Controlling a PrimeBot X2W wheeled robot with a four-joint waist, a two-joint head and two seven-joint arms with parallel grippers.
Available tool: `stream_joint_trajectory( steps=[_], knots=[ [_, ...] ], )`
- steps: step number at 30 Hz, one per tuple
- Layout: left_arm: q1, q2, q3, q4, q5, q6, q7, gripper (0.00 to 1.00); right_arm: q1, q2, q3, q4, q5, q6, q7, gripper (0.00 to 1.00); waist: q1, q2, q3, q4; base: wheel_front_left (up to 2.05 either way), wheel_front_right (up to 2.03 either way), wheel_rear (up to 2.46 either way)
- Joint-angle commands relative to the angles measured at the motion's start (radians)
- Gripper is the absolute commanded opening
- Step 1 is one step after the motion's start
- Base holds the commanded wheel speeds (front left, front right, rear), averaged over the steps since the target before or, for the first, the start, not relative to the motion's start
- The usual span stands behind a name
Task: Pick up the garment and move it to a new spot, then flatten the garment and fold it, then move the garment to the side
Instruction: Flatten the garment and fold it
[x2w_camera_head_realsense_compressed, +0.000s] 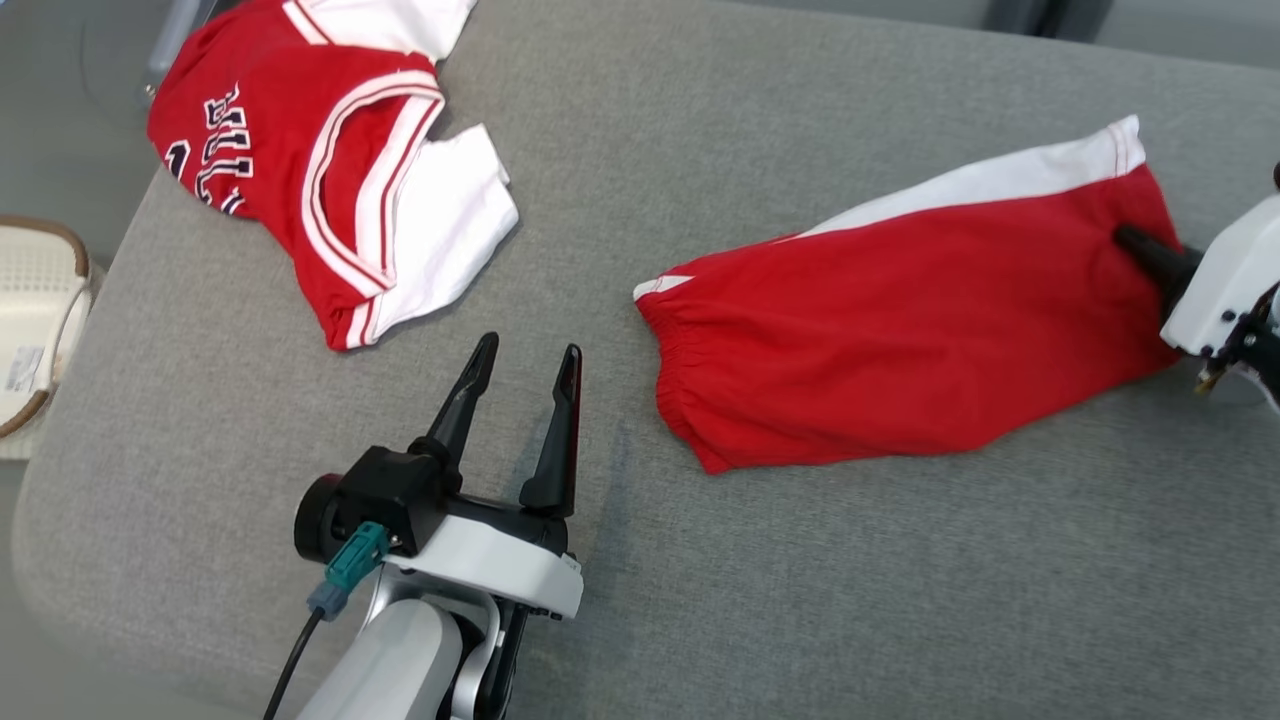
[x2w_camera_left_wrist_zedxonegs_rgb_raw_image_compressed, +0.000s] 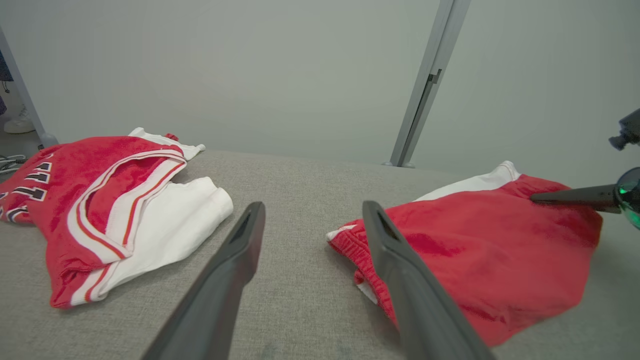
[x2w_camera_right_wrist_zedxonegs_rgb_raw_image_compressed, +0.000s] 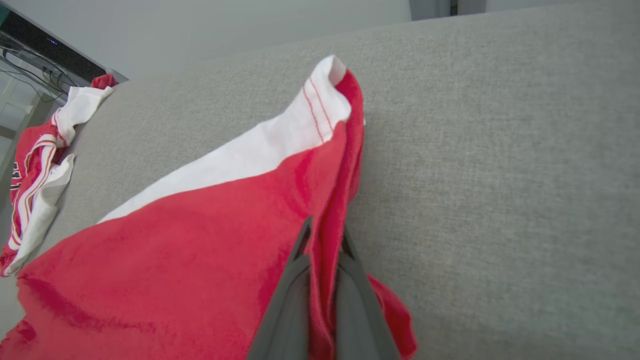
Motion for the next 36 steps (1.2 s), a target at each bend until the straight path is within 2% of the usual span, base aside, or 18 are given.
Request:
stream_joint_trajectory(
  steps=[1, 12, 20, 27, 36],
  knots=[
    [0.013, -0.003, 0.012, 0.006, 0.007, -0.011, -0.005, 1.0, 0.029, -0.001, -0.007, -0.008, 0.014, 0.0, -0.014, 0.0, 0.0, 0.0, -0.032, -0.026, 0.0, 0.0, 0.0],
    [0.116, -0.011, 0.106, 0.042, 0.041, -0.082, -0.005, 1.0, 0.248, -0.002, -0.087, -0.084, 0.129, 0.0, -0.109, 0.0, 0.0, 0.0, -0.175, -0.159, 0.0, 0.0, 0.0],
    [0.173, -0.023, 0.145, 0.062, 0.056, -0.116, -0.005, 1.0, 0.367, -0.022, -0.112, -0.102, 0.123, 0.0, -0.157, 0.0, 0.0, 0.0, -0.233, -0.221, 0.0, 0.0, 0.0],
    [0.178, -0.038, 0.152, 0.086, 0.06, -0.142, -0.005, 1.0, 0.377, -0.026, -0.129, -0.092, 0.094, 0.0, -0.185, 0.0, 0.0, 0.0, -0.255, -0.233, 0.0, 0.0, 0.0],
    [0.202, -0.06, 0.165, 0.108, 0.053, -0.167, -0.005, 1.0, 0.331, 0.0, -0.107, -0.151, 0.023, 0.0, -0.196, 0.0, 0.0, 0.0, -0.292, -0.203, 0.0, 0.0, 0.0]
  ],
)
